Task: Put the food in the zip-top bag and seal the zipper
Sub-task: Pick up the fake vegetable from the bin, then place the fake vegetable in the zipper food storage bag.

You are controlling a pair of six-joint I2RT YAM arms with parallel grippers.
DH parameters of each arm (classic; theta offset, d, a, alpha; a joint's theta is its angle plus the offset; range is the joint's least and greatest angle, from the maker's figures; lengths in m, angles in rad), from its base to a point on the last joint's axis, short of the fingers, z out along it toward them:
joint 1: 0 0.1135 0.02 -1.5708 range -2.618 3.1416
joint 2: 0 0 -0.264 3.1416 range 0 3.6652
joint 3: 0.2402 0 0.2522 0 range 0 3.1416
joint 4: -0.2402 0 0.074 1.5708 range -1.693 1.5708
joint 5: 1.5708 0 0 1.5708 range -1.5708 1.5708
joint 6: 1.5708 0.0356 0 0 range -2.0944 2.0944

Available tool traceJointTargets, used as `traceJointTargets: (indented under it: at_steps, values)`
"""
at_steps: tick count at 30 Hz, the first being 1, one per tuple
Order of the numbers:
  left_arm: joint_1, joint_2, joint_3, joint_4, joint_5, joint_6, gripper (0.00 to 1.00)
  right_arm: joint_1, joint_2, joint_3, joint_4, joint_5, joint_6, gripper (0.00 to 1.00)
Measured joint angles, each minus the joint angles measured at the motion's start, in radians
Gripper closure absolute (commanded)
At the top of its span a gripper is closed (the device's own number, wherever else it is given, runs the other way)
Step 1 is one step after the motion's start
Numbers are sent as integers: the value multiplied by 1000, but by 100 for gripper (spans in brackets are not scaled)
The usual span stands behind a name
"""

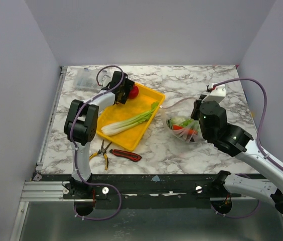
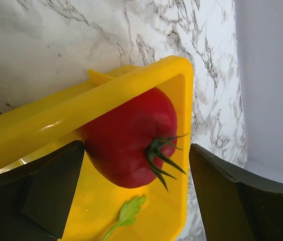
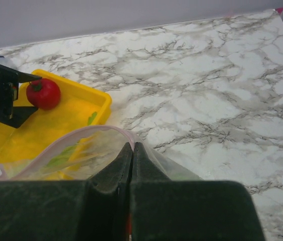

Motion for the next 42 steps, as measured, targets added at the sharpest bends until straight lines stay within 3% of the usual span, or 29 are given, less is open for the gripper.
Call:
traceJointTargets:
  at_steps: [2, 7, 14, 21, 35, 42]
  values:
    - [-6, 13, 0, 11, -12, -25, 27, 0, -3, -1, 7, -3, -6, 99]
    - [-16, 40, -7, 60, -35, -78, 62, 0, -15, -11, 15, -11, -6, 99]
    - [-19, 40, -51, 153, -48, -77, 85, 0, -40, -32, 19, -12, -4, 99]
    - [-47, -16, -100, 148, -46, -4, 90, 0, -35, -65, 38, -13, 18, 99]
    - [-114, -520, -322, 38, 15, 80, 95, -9, 99, -59, -30, -105, 118, 99]
    - [-115, -761, -350, -48, 133, 190, 99, -23, 130, -47, -74, -176, 146, 99]
